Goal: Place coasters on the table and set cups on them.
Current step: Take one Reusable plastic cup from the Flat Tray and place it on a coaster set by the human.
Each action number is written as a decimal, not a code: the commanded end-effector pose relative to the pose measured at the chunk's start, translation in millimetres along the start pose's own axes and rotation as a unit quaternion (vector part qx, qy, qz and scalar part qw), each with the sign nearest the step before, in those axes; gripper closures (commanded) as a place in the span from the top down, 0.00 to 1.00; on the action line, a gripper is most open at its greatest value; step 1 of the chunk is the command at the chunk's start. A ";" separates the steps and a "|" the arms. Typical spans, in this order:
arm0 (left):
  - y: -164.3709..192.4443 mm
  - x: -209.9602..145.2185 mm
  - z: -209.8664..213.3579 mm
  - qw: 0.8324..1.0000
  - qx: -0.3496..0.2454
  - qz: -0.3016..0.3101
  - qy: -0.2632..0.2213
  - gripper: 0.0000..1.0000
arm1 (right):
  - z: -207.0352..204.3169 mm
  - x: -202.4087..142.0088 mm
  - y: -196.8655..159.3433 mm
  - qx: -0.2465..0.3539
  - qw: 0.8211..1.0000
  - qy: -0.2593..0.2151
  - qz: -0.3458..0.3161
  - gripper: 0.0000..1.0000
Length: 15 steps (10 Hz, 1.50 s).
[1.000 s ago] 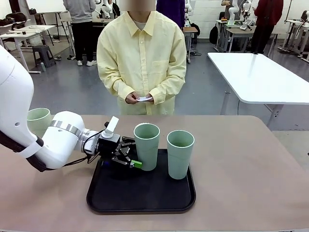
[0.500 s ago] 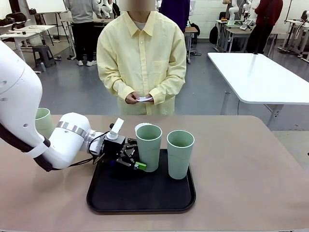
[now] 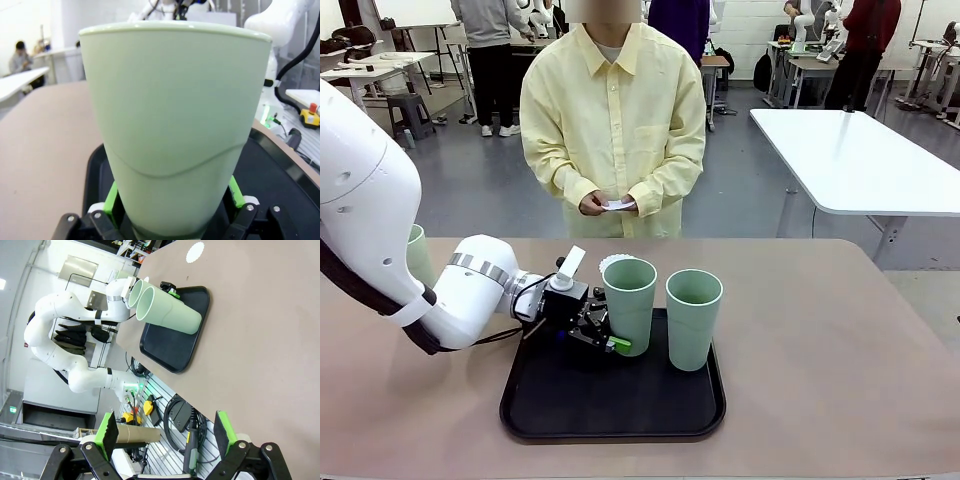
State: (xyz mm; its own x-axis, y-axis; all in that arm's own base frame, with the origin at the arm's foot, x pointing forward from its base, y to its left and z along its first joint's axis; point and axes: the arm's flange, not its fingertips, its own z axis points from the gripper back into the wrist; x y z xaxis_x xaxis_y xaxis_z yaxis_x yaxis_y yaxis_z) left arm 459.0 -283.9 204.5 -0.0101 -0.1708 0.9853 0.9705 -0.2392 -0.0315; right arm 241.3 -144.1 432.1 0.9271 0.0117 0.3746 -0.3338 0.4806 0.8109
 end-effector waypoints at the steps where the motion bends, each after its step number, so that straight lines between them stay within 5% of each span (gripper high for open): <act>1: 4.3 -4.5 -10.3 1.000 -0.020 -0.020 -0.009 0.43 | 0.2 0.2 -0.1 0.006 1.000 -0.002 0.000 1.00; 2: 3.9 -3.3 -9.3 1.000 -0.020 -0.021 -0.010 0.41 | 0.2 0.2 -0.1 0.006 1.000 -0.002 0.000 1.00; 3: 2.7 -1.6 -7.5 1.000 -0.019 -0.021 -0.014 0.00 | 0.2 0.2 -0.1 0.006 1.000 -0.002 0.000 1.00; 4: 1.8 2.9 -5.9 1.000 -0.020 -0.018 -0.015 0.39 | 0.2 0.2 -0.1 0.006 1.000 -0.002 0.000 1.00; 5: -0.6 10.7 -4.0 1.000 -0.020 -0.017 -0.010 0.00 | 0.2 0.2 -0.1 0.006 1.000 -0.002 0.000 1.00; 10: 5.9 94.1 -2.1 0.997 -0.055 0.030 0.045 0.00 | 0.2 0.2 -0.1 0.006 1.000 -0.002 0.000 1.00; 12: 19.3 126.2 -3.2 0.994 -0.062 0.075 0.055 0.00 | 0.2 0.2 -0.1 0.006 1.000 -0.002 0.000 1.00; 15: 11.2 151.0 -3.4 0.989 -0.128 0.061 0.041 0.00 | 0.2 0.2 -0.1 0.006 1.000 -0.002 0.000 1.00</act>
State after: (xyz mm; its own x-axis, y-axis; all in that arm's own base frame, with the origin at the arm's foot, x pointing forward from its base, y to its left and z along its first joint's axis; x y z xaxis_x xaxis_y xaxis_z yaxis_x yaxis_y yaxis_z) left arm 470.0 -319.7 349.4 0.0885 -0.2918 0.9524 0.9074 -0.3708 -0.1980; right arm 241.3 -144.1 432.1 0.9271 0.0117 0.3746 -0.3338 0.4806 0.8109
